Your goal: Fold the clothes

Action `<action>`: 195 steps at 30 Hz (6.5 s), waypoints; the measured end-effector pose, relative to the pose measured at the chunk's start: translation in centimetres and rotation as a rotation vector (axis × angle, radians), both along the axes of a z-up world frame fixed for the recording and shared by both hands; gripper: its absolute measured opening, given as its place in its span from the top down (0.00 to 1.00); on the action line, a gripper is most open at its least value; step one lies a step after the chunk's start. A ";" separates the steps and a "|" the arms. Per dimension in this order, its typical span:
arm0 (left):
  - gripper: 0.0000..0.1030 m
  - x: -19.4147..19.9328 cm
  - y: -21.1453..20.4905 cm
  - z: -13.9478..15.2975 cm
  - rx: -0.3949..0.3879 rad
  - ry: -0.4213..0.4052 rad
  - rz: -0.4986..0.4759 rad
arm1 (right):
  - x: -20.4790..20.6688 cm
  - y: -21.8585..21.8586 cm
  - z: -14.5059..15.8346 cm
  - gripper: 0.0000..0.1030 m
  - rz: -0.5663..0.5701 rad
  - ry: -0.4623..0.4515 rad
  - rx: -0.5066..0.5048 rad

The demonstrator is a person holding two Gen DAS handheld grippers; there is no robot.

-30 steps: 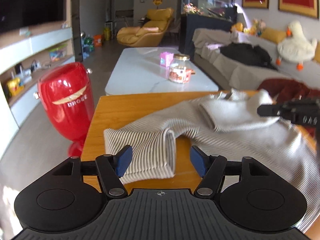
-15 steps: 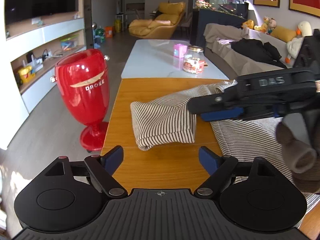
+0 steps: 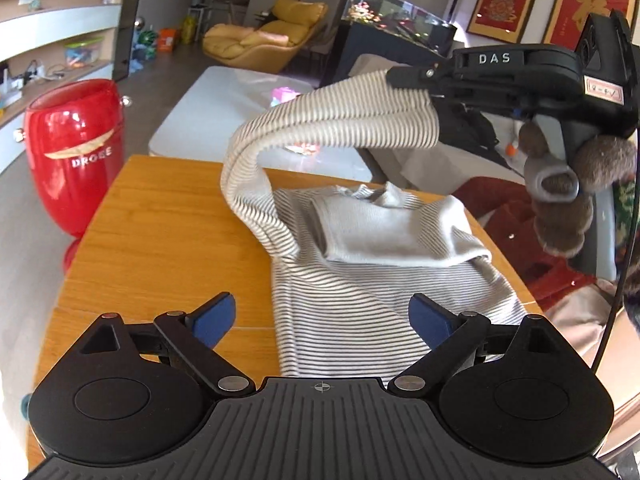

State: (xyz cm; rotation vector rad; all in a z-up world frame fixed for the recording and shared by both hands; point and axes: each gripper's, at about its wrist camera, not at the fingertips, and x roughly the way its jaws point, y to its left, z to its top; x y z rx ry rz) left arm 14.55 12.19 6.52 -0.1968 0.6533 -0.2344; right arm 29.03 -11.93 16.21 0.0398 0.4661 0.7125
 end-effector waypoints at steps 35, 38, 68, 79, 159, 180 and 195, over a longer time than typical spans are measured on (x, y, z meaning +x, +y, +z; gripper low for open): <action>0.00 9.7 -6.4 -7.9 0.157 -0.021 -0.098 | -2.7 -8.6 -16.9 0.78 -0.503 0.178 -0.158; 0.00 7.7 -4.7 -7.7 0.137 -0.026 -0.104 | -3.4 -9.1 -16.1 0.61 -0.454 0.231 -0.168; 0.00 7.8 -4.0 -5.1 0.032 0.036 -0.143 | -2.4 -11.7 -15.5 0.74 -0.425 0.267 -0.086; 0.00 11.3 -4.8 -5.2 -0.068 0.036 -0.153 | -1.1 -6.7 -12.4 0.39 -0.267 0.156 -0.031; 0.00 1.9 1.5 -3.3 0.068 0.185 -0.149 | -18.2 -9.9 -7.7 0.30 -0.143 0.190 -0.037; 0.38 6.2 2.5 -8.4 -0.394 0.391 -0.222 | -13.8 -8.2 -15.7 0.70 -0.158 0.382 -0.028; 0.57 10.3 1.5 -2.9 -0.248 0.225 -0.195 | -6.5 -9.5 -13.1 0.80 -0.222 0.322 0.094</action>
